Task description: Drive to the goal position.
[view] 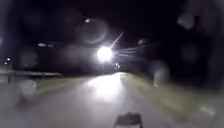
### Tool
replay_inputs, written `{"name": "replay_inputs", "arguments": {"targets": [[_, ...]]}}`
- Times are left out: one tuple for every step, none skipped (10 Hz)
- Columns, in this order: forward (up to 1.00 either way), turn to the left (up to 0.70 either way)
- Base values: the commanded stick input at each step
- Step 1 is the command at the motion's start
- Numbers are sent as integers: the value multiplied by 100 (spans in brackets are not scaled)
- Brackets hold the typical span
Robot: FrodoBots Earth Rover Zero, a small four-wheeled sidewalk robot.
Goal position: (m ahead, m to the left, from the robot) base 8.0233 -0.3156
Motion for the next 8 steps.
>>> {"name": "replay_inputs", "arguments": {"targets": [[100,17],[100,16],[100,16],[100,15],[100,14],[100,9],[100,5],[100,3]]}}
